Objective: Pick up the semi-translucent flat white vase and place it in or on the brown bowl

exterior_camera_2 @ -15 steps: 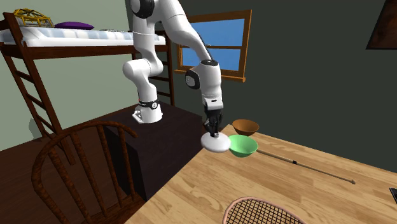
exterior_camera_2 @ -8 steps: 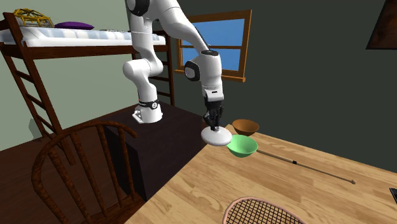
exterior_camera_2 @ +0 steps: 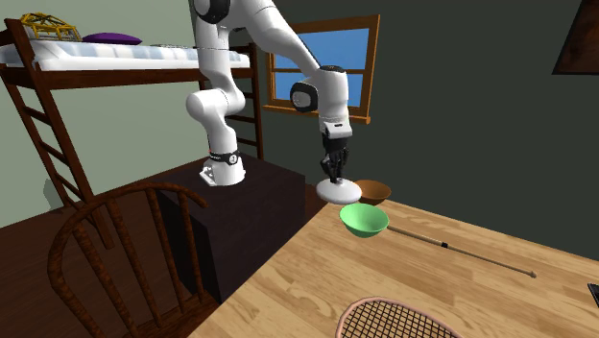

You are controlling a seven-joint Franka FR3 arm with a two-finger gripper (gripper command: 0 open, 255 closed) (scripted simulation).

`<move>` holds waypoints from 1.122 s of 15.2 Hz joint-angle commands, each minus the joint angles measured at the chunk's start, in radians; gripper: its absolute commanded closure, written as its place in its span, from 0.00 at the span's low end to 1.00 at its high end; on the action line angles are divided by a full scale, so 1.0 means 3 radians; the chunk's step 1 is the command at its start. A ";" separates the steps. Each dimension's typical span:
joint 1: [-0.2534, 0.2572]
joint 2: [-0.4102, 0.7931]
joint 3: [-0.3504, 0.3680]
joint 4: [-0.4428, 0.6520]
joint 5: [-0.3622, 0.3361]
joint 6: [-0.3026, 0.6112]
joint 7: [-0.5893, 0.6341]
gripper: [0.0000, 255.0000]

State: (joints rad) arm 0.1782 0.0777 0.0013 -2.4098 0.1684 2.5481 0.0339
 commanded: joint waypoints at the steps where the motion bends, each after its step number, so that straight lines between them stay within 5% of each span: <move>1: 0.0095 0.0008 0.0072 0.0031 -0.0033 -0.0004 0.0203 1.00; 17: 0.0850 0.0566 0.0490 0.1064 -0.0436 -0.0382 0.1693 1.00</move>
State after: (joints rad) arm 0.4199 0.2366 0.1438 -2.1149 0.0450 2.4456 0.5173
